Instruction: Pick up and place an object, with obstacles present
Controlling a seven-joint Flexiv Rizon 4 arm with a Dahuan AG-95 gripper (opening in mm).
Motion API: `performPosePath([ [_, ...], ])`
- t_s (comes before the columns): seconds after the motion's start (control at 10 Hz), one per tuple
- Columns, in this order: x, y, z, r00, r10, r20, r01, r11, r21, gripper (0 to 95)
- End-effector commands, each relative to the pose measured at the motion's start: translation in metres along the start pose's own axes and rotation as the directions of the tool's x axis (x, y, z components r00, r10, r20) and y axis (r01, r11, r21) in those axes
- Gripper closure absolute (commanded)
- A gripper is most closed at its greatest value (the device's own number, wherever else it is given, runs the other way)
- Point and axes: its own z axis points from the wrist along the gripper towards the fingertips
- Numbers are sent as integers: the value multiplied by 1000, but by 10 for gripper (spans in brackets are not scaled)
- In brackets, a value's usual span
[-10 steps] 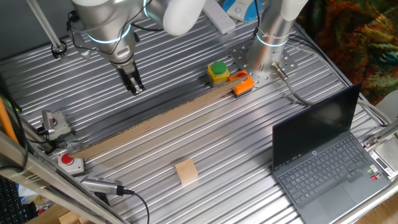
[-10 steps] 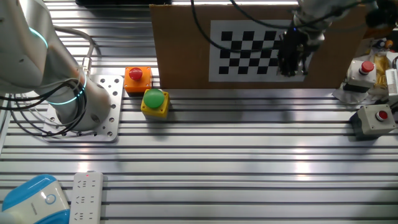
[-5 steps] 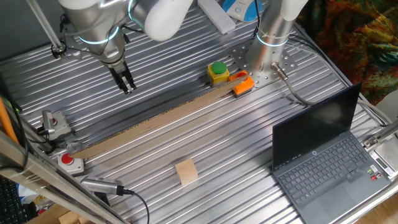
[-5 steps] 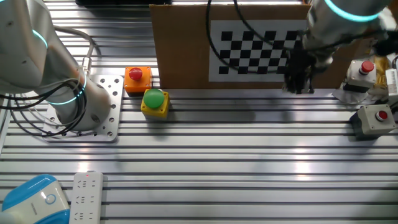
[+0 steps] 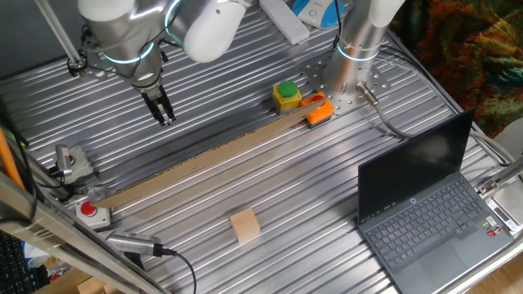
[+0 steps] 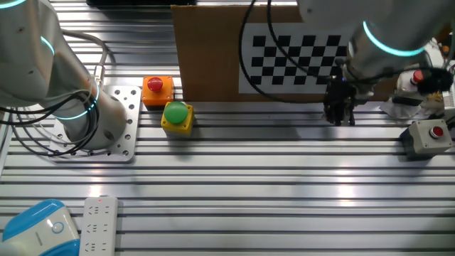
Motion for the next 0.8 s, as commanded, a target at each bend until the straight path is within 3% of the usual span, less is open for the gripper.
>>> performPosePath([
  [0.1,-1,0,6,1000,10,6,-10,1000,-5,950],
  [0.4,-1,0,10,1000,20,16,-20,1000,-7,950],
  [0.8,-1,0,12,1000,17,-1,-17,1000,-17,950],
])
